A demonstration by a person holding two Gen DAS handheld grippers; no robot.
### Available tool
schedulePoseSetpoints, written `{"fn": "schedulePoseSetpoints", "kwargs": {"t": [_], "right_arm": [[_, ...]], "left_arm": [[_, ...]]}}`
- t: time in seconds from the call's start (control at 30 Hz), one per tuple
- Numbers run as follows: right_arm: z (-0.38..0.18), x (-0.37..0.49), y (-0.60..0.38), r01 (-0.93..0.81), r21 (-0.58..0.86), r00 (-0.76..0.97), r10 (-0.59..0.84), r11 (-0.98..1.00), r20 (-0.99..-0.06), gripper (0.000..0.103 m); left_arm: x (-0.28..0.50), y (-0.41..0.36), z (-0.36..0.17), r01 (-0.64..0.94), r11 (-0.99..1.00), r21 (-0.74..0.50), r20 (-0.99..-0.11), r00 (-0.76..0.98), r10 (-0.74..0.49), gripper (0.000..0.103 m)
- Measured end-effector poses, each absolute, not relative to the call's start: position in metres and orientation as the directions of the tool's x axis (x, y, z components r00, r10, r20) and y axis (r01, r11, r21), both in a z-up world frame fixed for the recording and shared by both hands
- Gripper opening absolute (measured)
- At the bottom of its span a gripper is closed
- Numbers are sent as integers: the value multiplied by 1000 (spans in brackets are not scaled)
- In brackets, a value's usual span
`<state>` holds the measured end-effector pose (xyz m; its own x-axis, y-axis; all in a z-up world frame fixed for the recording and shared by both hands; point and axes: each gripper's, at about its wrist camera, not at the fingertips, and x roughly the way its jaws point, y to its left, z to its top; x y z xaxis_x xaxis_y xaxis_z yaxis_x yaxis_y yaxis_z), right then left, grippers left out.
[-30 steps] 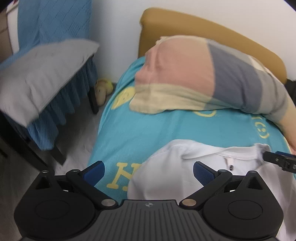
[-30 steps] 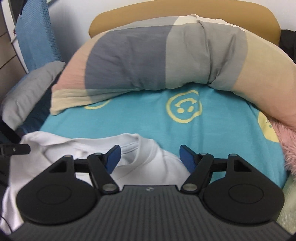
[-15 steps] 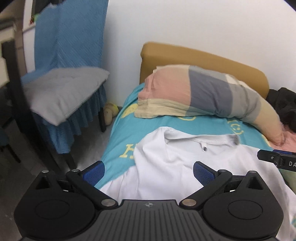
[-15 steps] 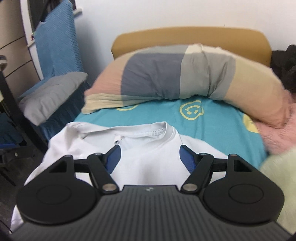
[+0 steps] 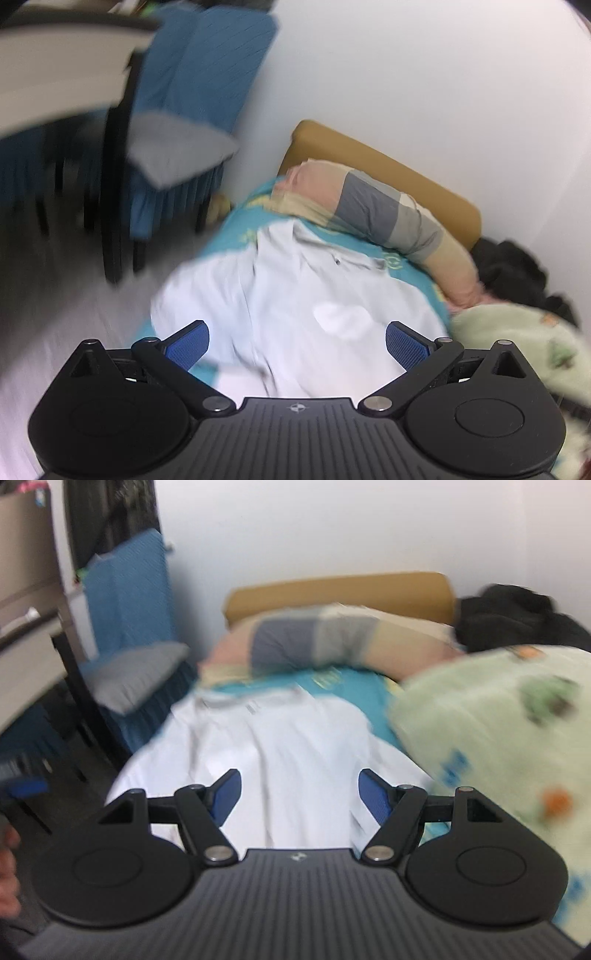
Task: Fold clothes
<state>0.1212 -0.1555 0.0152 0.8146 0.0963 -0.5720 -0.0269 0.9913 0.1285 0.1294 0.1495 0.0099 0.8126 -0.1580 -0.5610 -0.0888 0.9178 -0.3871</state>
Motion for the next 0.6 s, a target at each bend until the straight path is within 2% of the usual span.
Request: {"fn": "schedulePoseSetpoints", "kwargs": {"t": [0.17,0.27,0.4,0.6], "right_arm": [[13,57,-171,-82,186,821,172,979,-544,72],[11,37,-172,-92,189,833,179,978,-524,72],[4,24,-174,-104,247,839,219,963,-499,72],[-24,35,-178,-72,291,815,224,954,-534,72]], "left_arm": [[100,145,5,-122,905,-406,-596,787,-161,103],[107,154,-7,-203,866,-456,-637,755,-158,102],[120,174,-30,-297,799,-524,-648,747,-148,101],[154,199,-73,-423,739,-524,-681,730,-64,98]]}}
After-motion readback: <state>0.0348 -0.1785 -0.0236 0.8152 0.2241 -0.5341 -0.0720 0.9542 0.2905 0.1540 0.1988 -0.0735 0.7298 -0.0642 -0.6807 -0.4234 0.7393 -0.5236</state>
